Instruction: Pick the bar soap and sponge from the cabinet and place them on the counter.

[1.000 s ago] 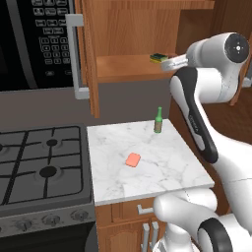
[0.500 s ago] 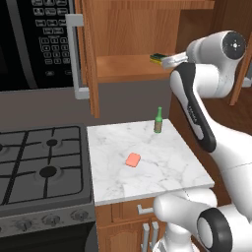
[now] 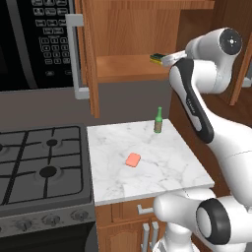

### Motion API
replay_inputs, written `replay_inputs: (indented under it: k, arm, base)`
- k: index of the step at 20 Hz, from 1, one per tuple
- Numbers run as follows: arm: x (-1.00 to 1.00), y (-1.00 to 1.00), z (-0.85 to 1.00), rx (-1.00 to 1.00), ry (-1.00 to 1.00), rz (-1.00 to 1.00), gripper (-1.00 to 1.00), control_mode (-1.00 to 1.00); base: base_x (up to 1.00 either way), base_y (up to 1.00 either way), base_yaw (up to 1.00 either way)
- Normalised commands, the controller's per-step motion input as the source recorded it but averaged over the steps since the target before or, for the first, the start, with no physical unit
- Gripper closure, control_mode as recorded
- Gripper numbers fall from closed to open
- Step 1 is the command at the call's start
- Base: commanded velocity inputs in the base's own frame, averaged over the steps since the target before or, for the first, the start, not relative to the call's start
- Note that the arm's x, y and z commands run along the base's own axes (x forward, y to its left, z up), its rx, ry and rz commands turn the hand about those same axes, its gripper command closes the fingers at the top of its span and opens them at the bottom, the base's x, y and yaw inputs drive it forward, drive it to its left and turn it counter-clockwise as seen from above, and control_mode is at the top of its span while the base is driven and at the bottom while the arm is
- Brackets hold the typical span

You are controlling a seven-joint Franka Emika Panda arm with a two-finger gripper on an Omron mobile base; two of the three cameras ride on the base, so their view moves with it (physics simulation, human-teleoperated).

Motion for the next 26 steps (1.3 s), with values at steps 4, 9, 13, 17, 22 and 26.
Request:
replay_inputs:
  k: [4, 9, 13, 17, 22, 26]
  arm:
    - [0.17, -0.11, 0.0, 0.0, 0.08, 0.0, -1.0, -1.0]
    - [0.23, -0.03, 0.0, 0.01, 0.11, 0.0, -1.0, -1.0]
    - [0.15, 0.0, -0.09, 0.0, 0.07, 0.0, -1.0, -1.0]
    - [0.04, 0.0, -0.2, 0.0, 0.02, 0.0, -1.0, -1.0]
    - [0.0, 0.0, -0.31, 0.0, 0.0, 0.0, -1.0, -1.0]
    - [0.02, 0.0, -0.09, 0.0, 0.0, 0.0, -1.0, -1.0]
  base:
    - [0.0, 0.0, 0.0]
    - [0.0, 0.0, 0.0]
    - [0.0, 0.0, 0.0]
    - [0.0, 0.0, 0.0]
    - [0.0, 0.0, 0.0]
    - [0.0, 0.0, 0.0]
